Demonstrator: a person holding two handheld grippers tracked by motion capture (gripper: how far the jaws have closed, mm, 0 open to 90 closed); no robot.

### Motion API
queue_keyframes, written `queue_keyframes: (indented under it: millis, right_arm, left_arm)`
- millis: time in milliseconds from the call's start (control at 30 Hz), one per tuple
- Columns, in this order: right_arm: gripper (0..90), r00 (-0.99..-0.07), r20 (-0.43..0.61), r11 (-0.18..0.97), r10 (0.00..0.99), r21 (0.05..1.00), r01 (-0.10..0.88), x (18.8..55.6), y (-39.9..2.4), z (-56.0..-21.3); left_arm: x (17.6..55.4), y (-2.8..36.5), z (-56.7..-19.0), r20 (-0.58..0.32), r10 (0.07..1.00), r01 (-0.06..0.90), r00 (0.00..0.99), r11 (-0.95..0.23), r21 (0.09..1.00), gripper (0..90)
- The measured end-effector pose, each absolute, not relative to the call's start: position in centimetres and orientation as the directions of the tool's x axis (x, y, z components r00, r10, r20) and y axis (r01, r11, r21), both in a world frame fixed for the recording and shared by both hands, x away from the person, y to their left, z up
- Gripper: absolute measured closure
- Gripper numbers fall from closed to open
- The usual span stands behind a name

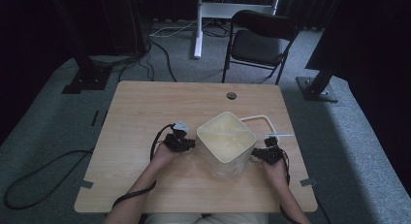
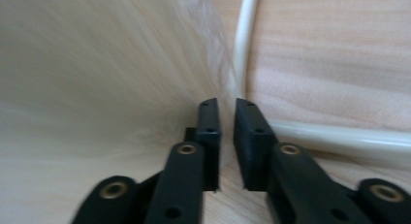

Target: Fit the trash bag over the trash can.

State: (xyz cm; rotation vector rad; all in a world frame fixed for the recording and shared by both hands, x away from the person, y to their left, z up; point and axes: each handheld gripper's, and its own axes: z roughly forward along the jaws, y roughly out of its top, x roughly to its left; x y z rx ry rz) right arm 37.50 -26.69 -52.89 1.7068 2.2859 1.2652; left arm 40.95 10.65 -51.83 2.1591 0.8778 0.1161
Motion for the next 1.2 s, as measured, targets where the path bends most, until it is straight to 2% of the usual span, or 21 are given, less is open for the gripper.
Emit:
queue_keyframes:
  millis: [133, 167, 233, 567, 733, 1067, 1200]
  right_arm:
    - [63.0, -0.412, 0.420, 0.057, 0.808, 0.641, 0.766, 37.3, -27.5, -51.5]
    - [53.1, -0.411, 0.409, 0.046, 0.815, 0.661, 0.749, 37.3, -28.0, -50.8]
    - [46.7, -0.401, 0.419, 0.022, 0.815, 0.669, 0.743, 37.3, -28.6, -50.1]
    - [35.9, -0.412, 0.455, -0.059, 0.790, 0.725, 0.687, 37.4, -29.8, -46.9]
    - [35.6, -0.440, 0.448, -0.055, 0.778, 0.746, 0.663, 37.7, -29.1, -45.2]
    - [32.8, -0.516, 0.446, -0.046, 0.731, 0.787, 0.615, 38.4, -26.9, -42.1]
    - [31.6, -0.541, 0.443, -0.036, 0.715, 0.796, 0.604, 38.6, -26.0, -41.6]
  left_arm:
    - [40.5, 11.7, -51.8, -0.199, 0.639, 0.558, 0.743, -0.427, 0.711, 74.8]
    - [40.4, 12.0, -51.8, -0.201, 0.642, 0.560, 0.740, -0.422, 0.713, 70.3]
    - [40.1, 12.6, -51.8, -0.194, 0.653, 0.559, 0.732, -0.414, 0.718, 69.3]
    - [39.3, 15.0, -52.4, -0.241, 0.671, 0.575, 0.702, -0.333, 0.747, 60.5]
    - [38.7, 16.4, -52.5, -0.305, 0.654, 0.566, 0.692, -0.230, 0.791, 57.9]
    - [35.9, 16.5, -52.7, -0.285, 0.630, 0.540, 0.722, -0.256, 0.802, 57.7]
    - [35.2, 16.7, -52.7, -0.282, 0.635, 0.532, 0.720, -0.243, 0.811, 54.5]
